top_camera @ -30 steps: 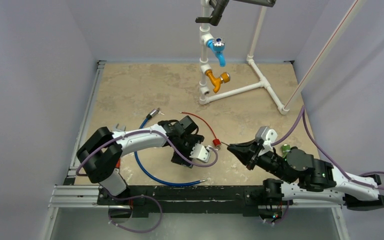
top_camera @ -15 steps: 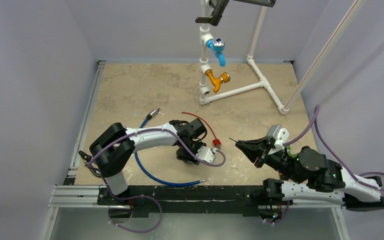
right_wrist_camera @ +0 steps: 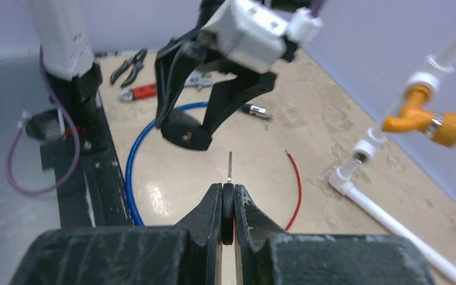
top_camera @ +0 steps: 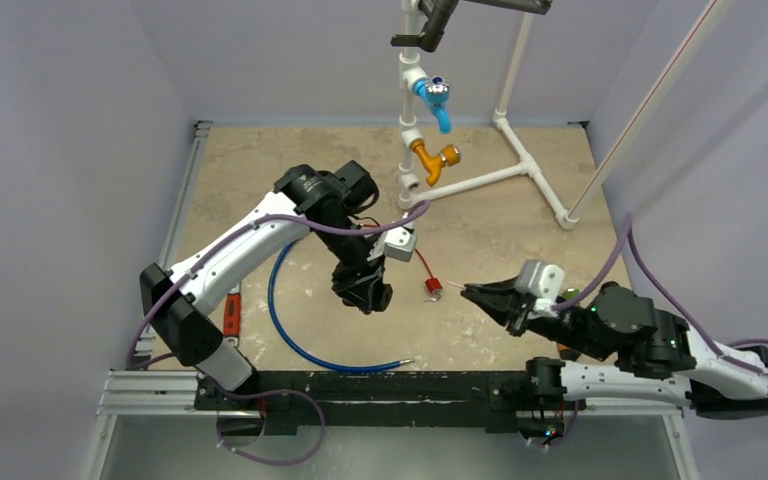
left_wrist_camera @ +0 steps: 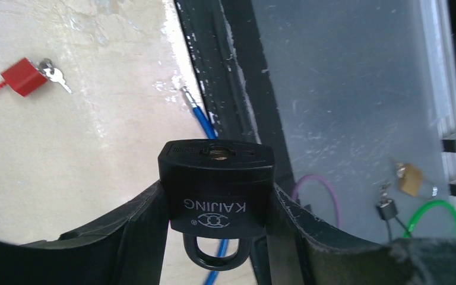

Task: Unlock with the key

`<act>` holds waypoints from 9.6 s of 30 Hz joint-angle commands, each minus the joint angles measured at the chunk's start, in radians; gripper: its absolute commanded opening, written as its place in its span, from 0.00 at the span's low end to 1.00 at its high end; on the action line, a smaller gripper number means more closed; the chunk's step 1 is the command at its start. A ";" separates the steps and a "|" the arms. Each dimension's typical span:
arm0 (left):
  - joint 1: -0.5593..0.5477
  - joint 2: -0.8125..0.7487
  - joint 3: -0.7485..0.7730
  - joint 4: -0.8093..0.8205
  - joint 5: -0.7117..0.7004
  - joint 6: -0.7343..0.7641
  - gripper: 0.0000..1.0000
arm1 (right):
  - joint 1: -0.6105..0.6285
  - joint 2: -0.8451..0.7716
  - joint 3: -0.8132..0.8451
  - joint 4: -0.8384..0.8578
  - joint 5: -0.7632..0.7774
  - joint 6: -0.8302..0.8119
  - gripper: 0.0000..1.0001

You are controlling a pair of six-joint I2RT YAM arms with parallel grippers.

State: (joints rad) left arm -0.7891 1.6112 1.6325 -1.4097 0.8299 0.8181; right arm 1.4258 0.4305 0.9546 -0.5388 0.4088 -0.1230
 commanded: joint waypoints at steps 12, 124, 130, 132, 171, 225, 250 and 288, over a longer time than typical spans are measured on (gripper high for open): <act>0.030 -0.072 0.041 -0.384 0.340 -0.257 0.00 | -0.002 0.340 0.234 -0.139 -0.381 -0.345 0.00; -0.004 -0.234 0.066 -0.388 0.370 -0.162 0.00 | -0.001 0.496 0.127 0.130 -0.739 -0.386 0.00; -0.020 -0.233 0.080 -0.388 0.358 -0.162 0.00 | -0.004 0.509 0.111 0.172 -0.776 -0.374 0.00; -0.024 -0.238 0.082 -0.388 0.355 -0.158 0.00 | -0.005 0.511 0.098 0.191 -0.784 -0.371 0.00; -0.093 -0.246 0.051 -0.385 0.383 -0.124 0.00 | 0.130 0.515 0.199 0.155 -0.489 -0.487 0.00; -0.061 -0.269 0.041 -0.385 0.376 -0.145 0.00 | 0.144 0.433 0.171 0.111 -0.461 -0.459 0.00; -0.060 -0.271 0.049 -0.384 0.385 -0.146 0.00 | 0.142 0.494 0.125 0.171 -0.446 -0.498 0.00; -0.057 -0.282 0.093 -0.384 0.375 -0.141 0.00 | 0.114 0.562 0.015 0.329 -0.541 -0.391 0.00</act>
State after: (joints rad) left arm -0.8467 1.3506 1.6474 -1.6192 0.9768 0.6739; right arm 1.5349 0.8967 0.9928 -0.2546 -0.0471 -0.5125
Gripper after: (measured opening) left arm 0.525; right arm 0.032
